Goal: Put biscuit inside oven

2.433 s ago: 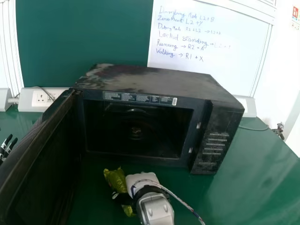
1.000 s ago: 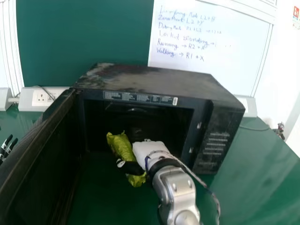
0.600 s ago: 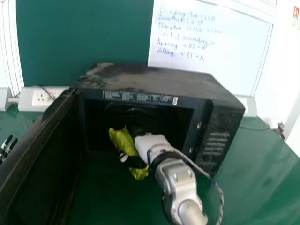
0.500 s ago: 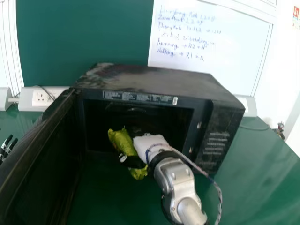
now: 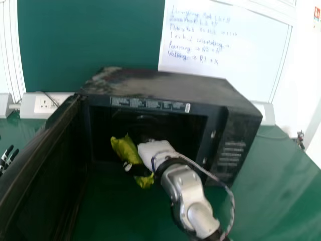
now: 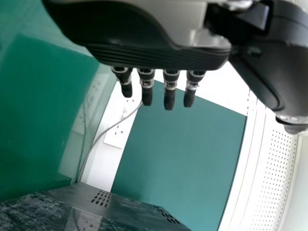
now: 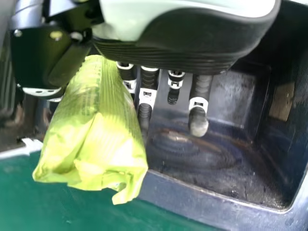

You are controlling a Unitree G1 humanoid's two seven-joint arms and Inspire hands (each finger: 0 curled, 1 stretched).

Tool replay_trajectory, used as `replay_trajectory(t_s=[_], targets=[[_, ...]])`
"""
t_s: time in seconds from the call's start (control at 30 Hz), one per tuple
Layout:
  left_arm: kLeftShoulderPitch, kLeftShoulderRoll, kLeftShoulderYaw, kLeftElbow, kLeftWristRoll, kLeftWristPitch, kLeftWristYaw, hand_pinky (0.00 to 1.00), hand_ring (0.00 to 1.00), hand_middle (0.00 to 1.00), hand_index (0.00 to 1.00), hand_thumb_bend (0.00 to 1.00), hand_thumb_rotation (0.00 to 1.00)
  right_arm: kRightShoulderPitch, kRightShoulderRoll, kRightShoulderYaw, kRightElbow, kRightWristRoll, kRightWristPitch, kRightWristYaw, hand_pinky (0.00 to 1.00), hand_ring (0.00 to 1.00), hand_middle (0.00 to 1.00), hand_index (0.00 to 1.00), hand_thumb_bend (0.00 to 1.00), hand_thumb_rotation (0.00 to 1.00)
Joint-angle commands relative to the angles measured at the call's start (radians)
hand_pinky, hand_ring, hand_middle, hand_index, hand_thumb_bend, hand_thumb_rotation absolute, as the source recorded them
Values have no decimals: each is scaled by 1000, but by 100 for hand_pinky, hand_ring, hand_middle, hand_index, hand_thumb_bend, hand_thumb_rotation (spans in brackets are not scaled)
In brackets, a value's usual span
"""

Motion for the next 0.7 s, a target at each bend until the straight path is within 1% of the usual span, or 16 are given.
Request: replay_trajectory(t_s=[0.0, 0.1, 0.33, 0.47, 0.57, 0.67], targets=[[1, -3, 0, -11, 2, -5, -1, 81, 85, 87, 91, 90, 78, -53, -1, 5, 31, 14, 9, -28, 9, 16, 47, 70, 57, 0], [2, -2, 1, -10, -1, -3, -2, 81, 85, 86, 91, 90, 78, -77, -1, 12, 68, 31, 16, -50, 9, 15, 47, 69, 57, 0], [2, -2, 1, -9, 2, -1, 3, 81, 85, 86, 90, 91, 77, -133, -1, 36, 157, 69, 11, -117, 11, 18, 47, 69, 57, 0], [6, -4, 0, -12, 2, -6, -1, 81, 85, 87, 91, 90, 78, -158, 3, 48, 198, 89, 16, -158, 13, 20, 47, 69, 57, 0], [7, -6, 0, -17, 2, -4, 5, 81, 85, 86, 91, 91, 78, -181, -1, 63, 234, 97, 11, -184, 12, 18, 47, 71, 57, 0], [9, -5, 0, -14, 1, -7, -2, 82, 85, 86, 91, 90, 78, -201, -2, 68, 273, 116, 5, -223, 13, 19, 47, 72, 57, 0]])
